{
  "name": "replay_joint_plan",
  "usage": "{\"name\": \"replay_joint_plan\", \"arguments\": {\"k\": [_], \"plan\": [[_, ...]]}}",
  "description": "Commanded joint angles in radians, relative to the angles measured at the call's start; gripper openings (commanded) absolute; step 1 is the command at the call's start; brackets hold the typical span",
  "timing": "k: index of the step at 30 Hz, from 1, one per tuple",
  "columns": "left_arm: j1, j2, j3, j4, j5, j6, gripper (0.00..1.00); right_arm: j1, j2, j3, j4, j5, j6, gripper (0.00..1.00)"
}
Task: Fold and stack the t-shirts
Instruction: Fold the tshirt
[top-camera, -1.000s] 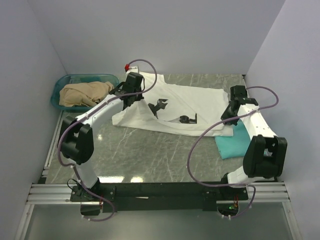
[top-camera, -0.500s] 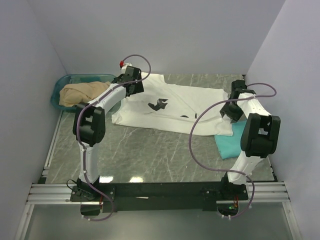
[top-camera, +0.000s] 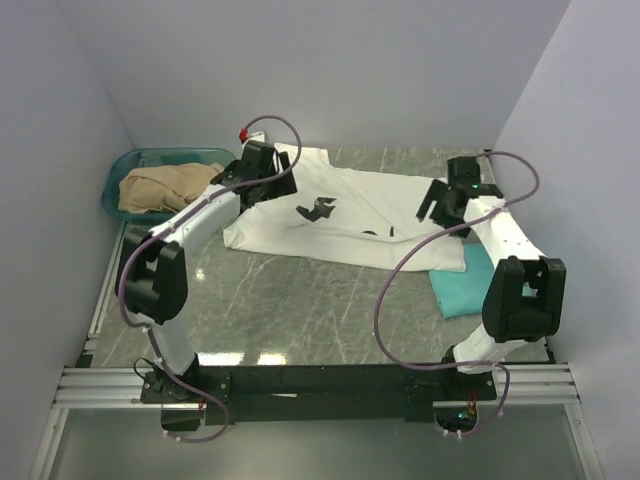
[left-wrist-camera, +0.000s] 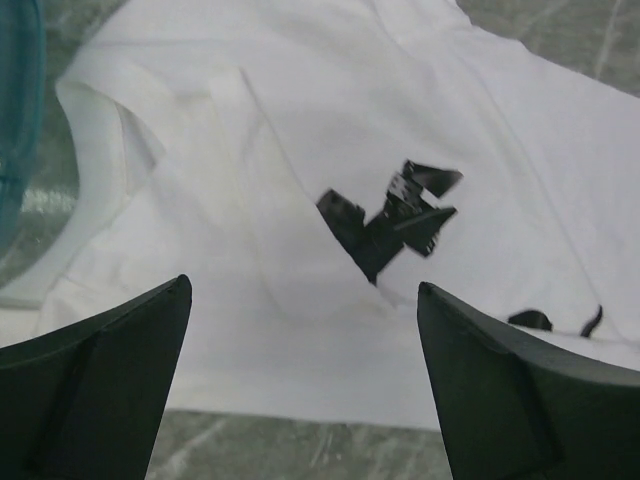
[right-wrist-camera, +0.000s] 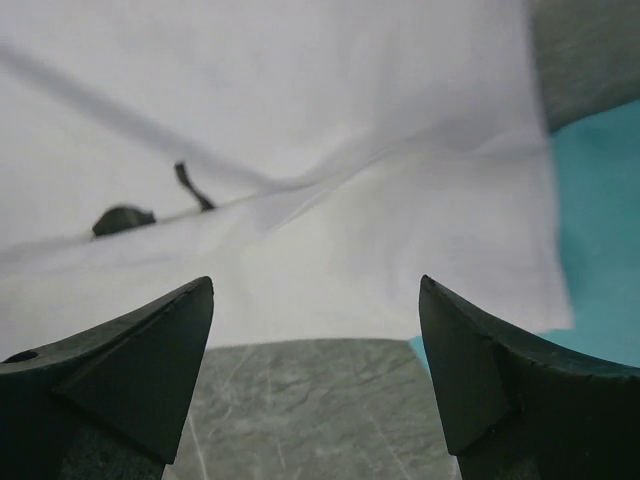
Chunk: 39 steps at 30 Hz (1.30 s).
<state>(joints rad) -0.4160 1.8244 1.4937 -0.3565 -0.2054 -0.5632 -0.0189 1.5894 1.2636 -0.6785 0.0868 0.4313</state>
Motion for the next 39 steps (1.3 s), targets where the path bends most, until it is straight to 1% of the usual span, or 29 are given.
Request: {"name": "replay_joint_plan", "arguments": {"k": [1, 4, 9, 11, 12, 15, 19, 24, 27, 28, 30, 32, 33, 34, 36, 39], "plan": [[-0.02, -0.098, -0.114, 0.07, 0.055, -0.072, 0.99, 0.068, 0.021, -0.055, 0.056, -0.076, -0.042, 0.89], [-0.021, -0.12, -0.176, 0.076, 0.057, -0.092, 0.99, 0.089, 0.098, -0.023, 0.076, -0.084, -0.04, 0.9], [-0.023, -0.105, -0.187, 0.065, 0.098, -0.102, 0.99, 0.094, 0.249, 0.092, 0.135, -0.145, -0.034, 0.9], [-0.023, -0.086, -0.191, 0.076, 0.113, -0.107, 0.99, 0.091, 0.297, 0.166, 0.145, -0.137, -0.023, 0.91], [-0.023, -0.077, -0.187, 0.076, 0.126, -0.107, 0.99, 0.085, 0.346, 0.195, 0.131, -0.128, -0.017, 0.91], [-0.023, -0.031, -0.165, 0.071, 0.147, -0.116, 1.0, 0.07, 0.392, 0.264, 0.131, -0.095, 0.014, 0.91], [-0.024, 0.025, -0.156, 0.074, 0.164, -0.138, 0.99, 0.045, 0.365, 0.266, 0.135, -0.062, 0.06, 0.91], [-0.027, 0.067, -0.138, 0.083, 0.147, -0.156, 0.98, 0.037, 0.217, 0.11, 0.183, -0.084, 0.055, 0.91], [-0.027, 0.119, -0.103, 0.087, 0.147, -0.161, 0.86, 0.037, 0.118, 0.005, 0.2, -0.108, 0.044, 0.91], [-0.03, 0.13, -0.093, 0.079, 0.147, -0.159, 0.77, 0.039, 0.094, -0.019, 0.204, -0.11, 0.041, 0.91], [-0.033, 0.156, -0.072, 0.073, 0.136, -0.159, 0.69, 0.039, 0.028, -0.081, 0.206, -0.099, 0.041, 0.91], [-0.035, 0.173, -0.056, 0.057, 0.129, -0.159, 0.56, 0.039, -0.009, -0.122, 0.201, -0.088, 0.035, 0.91], [-0.038, 0.179, -0.044, 0.053, 0.121, -0.156, 0.51, 0.037, -0.04, -0.133, 0.192, -0.088, 0.031, 0.91], [-0.038, 0.19, -0.038, 0.048, 0.11, -0.158, 0.43, 0.039, -0.054, -0.141, 0.186, -0.088, 0.029, 0.91], [-0.04, 0.196, -0.023, 0.039, 0.09, -0.155, 0.38, 0.039, -0.089, -0.158, 0.178, -0.088, 0.027, 0.91], [-0.04, 0.21, 0.002, 0.024, 0.069, -0.149, 0.18, 0.039, -0.13, -0.176, 0.177, -0.088, 0.023, 0.91]]}}
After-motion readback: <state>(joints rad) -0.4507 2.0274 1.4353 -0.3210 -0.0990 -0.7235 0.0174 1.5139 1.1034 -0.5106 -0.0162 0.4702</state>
